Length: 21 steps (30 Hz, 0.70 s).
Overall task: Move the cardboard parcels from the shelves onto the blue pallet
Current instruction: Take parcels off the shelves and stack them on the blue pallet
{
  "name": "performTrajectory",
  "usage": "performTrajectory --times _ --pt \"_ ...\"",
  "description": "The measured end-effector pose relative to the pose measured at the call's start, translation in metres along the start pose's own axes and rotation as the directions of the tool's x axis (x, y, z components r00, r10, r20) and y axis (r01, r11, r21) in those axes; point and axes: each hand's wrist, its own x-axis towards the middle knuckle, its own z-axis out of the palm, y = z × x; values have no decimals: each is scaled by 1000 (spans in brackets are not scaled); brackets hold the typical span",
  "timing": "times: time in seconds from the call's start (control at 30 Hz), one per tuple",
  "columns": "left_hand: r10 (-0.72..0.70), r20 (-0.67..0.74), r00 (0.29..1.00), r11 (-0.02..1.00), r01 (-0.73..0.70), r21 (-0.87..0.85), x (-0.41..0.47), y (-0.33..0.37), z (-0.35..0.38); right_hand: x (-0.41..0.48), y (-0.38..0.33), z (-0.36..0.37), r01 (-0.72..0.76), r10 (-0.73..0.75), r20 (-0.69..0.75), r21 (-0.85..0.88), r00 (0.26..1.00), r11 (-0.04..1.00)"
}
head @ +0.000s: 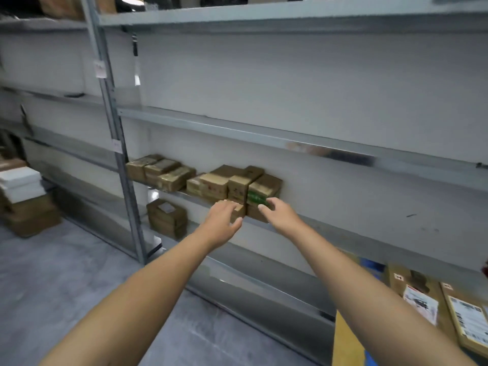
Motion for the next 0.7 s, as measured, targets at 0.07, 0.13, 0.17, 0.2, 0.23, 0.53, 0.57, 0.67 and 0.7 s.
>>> performTrajectory --times 0.07,0.13,0.17,0.2,0.23,0.53,0.57,0.67,0.7 --pt "-23 -12 1000 999 23 35 3 -38 -17 13 -29 25 26 -26 12 -26 1000 999" --pt "-33 -3 999 997 33 63 6 -71 -30 25 -52 48 40 -40 8 -30 999 999" --pt "-29 5 1000 996 28 82 8 -85 -36 29 -61 60 36 -36 4 -18 999 999" --pt "-23 9 1000 995 22 99 12 -98 -41 33 -69 71 27 -27 3 -3 1000 1000" --pt "-18 9 1000 994 17 112 15 -110 -45 36 -75 82 15 -15 7 12 1000 1000" --pt "-4 44 999 996 -1 94 57 -177 -47 97 -100 138 -44 43 29 9 999 999" --pt "-5 48 999 996 1 90 64 -184 -46 108 -100 141 -48 48 30 13 998 999" --pt "-9 62 998 995 3 101 90 -203 -42 141 -99 150 -50 49 33 32 998 998" --pt "-9 66 998 994 2 106 102 -210 -41 154 -99 153 -47 46 30 37 999 998"
